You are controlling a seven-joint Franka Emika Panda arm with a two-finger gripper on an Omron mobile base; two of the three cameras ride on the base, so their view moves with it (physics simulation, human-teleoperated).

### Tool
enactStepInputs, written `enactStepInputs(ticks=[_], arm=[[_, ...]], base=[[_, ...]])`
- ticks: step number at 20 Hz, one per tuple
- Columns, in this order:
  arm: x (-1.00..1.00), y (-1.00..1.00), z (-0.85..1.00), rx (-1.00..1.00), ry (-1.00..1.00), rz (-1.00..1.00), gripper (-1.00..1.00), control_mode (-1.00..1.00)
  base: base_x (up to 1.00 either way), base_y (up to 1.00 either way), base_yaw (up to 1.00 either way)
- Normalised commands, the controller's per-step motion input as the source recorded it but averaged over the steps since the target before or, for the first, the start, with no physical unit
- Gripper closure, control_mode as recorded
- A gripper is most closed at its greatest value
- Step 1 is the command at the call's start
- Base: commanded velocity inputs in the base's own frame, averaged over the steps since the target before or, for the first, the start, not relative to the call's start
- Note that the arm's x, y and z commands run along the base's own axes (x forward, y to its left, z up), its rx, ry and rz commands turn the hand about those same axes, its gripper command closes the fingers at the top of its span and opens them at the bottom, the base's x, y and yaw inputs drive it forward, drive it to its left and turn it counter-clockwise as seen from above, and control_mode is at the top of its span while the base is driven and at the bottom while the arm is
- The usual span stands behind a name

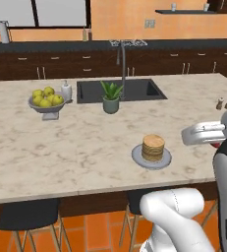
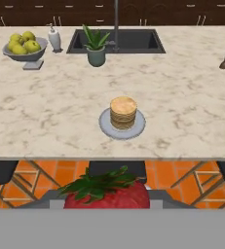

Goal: Take the strawberry from the fridge and place it on top of the pancake, located on the dining counter.

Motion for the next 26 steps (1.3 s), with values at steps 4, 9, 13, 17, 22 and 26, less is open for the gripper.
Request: enactStepInputs(ticks=[4, 9, 13, 17, 22, 26], arm=[[0.0, 0.0, 0.0, 0.0, 0.0, 0.0, 1.0, 1.0], [0.0, 0.0, 0.0, 0.0, 0.0, 0.0, 1.0, 1.0], [0.49, -0.07, -0.02, 0.02, 0.09, 0.08, 1.0, -1.0], [0.91, -0.54, -0.41, 0.05, 0.14, 0.3, 1.0, -1.0], [0.75, -0.15, -0.63, 0.0, 0.12, 0.08, 1.0, -1.0], [0.83, 0.11, -0.55, -0.02, 0.09, -0.05, 1.0, -1.0]], base=[[0.91, -0.31, 0.0], [0.59, -0.23, -0.21], [0.37, 0.0, -0.02], [0.0, 0.0, 0.0], [0.0, 0.0, 0.0], [0.0, 0.0, 0.0]])
